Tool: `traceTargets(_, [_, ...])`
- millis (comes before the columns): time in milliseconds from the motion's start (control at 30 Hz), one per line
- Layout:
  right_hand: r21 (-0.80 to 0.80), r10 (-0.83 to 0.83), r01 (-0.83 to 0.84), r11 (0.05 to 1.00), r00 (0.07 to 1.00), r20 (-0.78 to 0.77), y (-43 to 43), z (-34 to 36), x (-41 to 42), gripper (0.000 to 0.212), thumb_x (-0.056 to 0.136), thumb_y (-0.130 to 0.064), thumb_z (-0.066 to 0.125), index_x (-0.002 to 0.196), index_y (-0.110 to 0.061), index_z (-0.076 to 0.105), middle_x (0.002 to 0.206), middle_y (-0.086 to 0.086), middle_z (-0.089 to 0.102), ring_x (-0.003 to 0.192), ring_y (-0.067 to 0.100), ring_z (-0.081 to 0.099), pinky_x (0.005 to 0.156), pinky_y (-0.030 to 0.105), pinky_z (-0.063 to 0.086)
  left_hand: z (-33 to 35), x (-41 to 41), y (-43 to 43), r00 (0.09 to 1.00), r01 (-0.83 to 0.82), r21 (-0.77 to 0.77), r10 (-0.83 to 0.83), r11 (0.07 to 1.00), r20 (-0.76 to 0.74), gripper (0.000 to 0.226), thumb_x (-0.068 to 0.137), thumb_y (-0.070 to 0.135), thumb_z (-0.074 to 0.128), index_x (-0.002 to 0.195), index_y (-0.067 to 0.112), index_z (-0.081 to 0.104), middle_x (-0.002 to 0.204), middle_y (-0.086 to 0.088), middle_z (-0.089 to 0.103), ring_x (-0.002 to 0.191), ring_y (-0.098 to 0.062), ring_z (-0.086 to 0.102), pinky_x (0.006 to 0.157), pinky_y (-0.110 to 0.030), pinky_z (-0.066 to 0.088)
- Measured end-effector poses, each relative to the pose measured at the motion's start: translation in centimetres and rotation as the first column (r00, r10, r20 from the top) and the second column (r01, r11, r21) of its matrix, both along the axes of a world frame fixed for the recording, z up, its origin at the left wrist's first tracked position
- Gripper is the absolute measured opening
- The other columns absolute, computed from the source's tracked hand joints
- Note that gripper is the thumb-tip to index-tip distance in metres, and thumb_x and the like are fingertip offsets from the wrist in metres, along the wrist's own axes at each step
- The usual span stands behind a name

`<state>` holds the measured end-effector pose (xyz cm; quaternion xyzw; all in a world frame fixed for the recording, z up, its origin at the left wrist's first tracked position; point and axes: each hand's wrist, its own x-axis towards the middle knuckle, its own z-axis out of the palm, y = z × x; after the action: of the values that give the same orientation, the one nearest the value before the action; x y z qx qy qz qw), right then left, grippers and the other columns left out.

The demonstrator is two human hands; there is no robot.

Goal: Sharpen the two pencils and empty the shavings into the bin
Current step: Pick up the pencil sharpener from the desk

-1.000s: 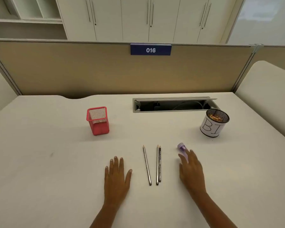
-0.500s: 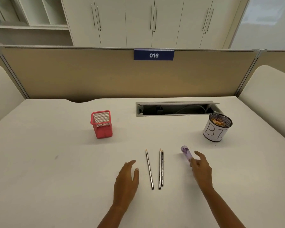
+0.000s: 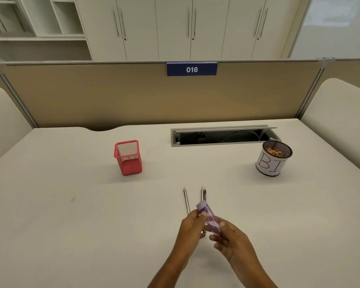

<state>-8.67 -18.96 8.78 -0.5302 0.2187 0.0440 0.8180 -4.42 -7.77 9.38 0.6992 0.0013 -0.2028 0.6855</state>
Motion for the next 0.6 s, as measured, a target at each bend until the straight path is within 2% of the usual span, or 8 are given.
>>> traceTargets(67, [0.080, 0.042, -0.040, 0.996, 0.999, -0.024, 0.5, 0.2, 0.0, 0.025, 0.096, -0.009, 0.040, 0.096, -0.007, 0.065, 0.069, 0.009, 0.066, 0.053, 0.015, 0.058, 0.044, 0.018, 0.048, 0.0, -0.3, -0.1, 0.997, -0.012, -0.079, 0.005, 0.997, -0.076, 0.020, 0.097, 0.022, 0.041, 0.101, 0.022, 0.061, 0.097, 0.003, 0.070, 0.084, -0.011, 0.067, 0.071, -0.015, 0.052])
traceTargets(133, [0.067, 0.104, -0.101, 0.993, 0.994, -0.037, 0.8, 0.4, 0.0, 0.026, 0.097, -0.010, 0.039, 0.095, -0.006, 0.064, 0.067, 0.008, 0.066, 0.054, 0.015, 0.058, 0.045, 0.019, 0.049, -0.1, -0.4, 0.0, 0.993, -0.049, -0.149, 0.033, 0.988, -0.113, 0.022, 0.096, 0.021, 0.043, 0.107, 0.014, 0.061, 0.102, -0.001, 0.071, 0.084, -0.015, 0.068, 0.071, -0.019, 0.053])
traceTargets(167, [0.014, 0.136, -0.136, 0.991, 0.990, -0.041, 0.8, 0.5, 0.0, 0.026, 0.098, -0.012, 0.038, 0.096, -0.007, 0.064, 0.070, 0.008, 0.067, 0.057, 0.016, 0.060, 0.047, 0.019, 0.049, -0.1, -0.4, 0.1, 0.993, -0.067, -0.153, 0.051, 0.986, -0.108, 0.022, 0.096, 0.020, 0.044, 0.109, 0.013, 0.060, 0.102, -0.003, 0.071, 0.084, -0.016, 0.068, 0.071, -0.019, 0.054])
traceTargets(233, [-0.201, 0.176, -0.183, 0.962, 0.983, -0.053, 0.8, 0.5, 0.1, 0.026, 0.098, -0.016, 0.038, 0.096, -0.012, 0.064, 0.081, 0.006, 0.069, 0.065, 0.015, 0.062, 0.055, 0.017, 0.050, -0.2, -0.3, 0.2, 0.995, -0.092, -0.112, 0.087, 0.989, -0.049, 0.016, 0.095, 0.018, 0.047, 0.104, 0.016, 0.059, 0.096, -0.001, 0.070, 0.083, -0.014, 0.066, 0.068, -0.015, 0.053])
traceTargets(333, [-0.536, 0.160, -0.135, 0.833, 0.987, 0.000, 0.5, 0.4, 0.5, 0.020, 0.096, -0.019, 0.043, 0.088, -0.026, 0.061, 0.089, -0.003, 0.068, 0.075, 0.010, 0.064, 0.064, 0.016, 0.050, -0.4, 0.0, 0.4, 0.993, -0.096, -0.049, 0.099, 0.994, 0.069, 0.013, 0.092, 0.015, 0.052, 0.096, 0.026, 0.057, 0.095, 0.000, 0.068, 0.087, -0.012, 0.065, 0.067, -0.011, 0.051])
traceTargets(433, [-0.611, 0.094, -0.016, 0.792, 0.991, 0.095, 0.6, 0.7, 1.0, 0.012, 0.092, -0.021, 0.052, 0.087, -0.032, 0.054, 0.091, -0.010, 0.064, 0.081, 0.007, 0.065, 0.075, 0.026, 0.054, -0.5, 0.1, 0.8, 0.989, -0.061, 0.029, 0.056, 0.998, 0.140, 0.017, 0.092, 0.015, 0.053, 0.095, 0.031, 0.055, 0.092, 0.003, 0.065, 0.085, -0.011, 0.062, 0.067, -0.009, 0.049])
traceTargets(533, [-0.605, 0.139, -0.004, 0.796, 0.974, 0.177, 0.7, 0.8, 1.5, 0.014, 0.091, -0.019, 0.054, 0.098, -0.032, 0.054, 0.095, -0.017, 0.064, 0.081, -0.008, 0.064, 0.068, 0.012, 0.053, -0.5, -0.2, 0.8, 0.988, 0.017, 0.050, -0.024, 0.999, 0.150, 0.019, 0.092, 0.016, 0.052, 0.093, 0.035, 0.054, 0.086, 0.008, 0.064, 0.072, -0.006, 0.062, 0.067, -0.013, 0.050])
traceTargets(600, [-0.622, 0.170, -0.007, 0.783, 0.964, 0.202, 0.8, 0.7, 1.7, 0.018, 0.092, -0.016, 0.052, 0.098, -0.033, 0.056, 0.095, -0.014, 0.066, 0.082, -0.010, 0.063, 0.065, 0.007, 0.050, -0.5, -0.5, 0.7, 0.986, 0.074, 0.073, -0.084, 0.995, 0.144, 0.018, 0.093, 0.019, 0.050, 0.093, 0.037, 0.052, 0.086, 0.008, 0.064, 0.070, -0.007, 0.062, 0.068, -0.016, 0.050])
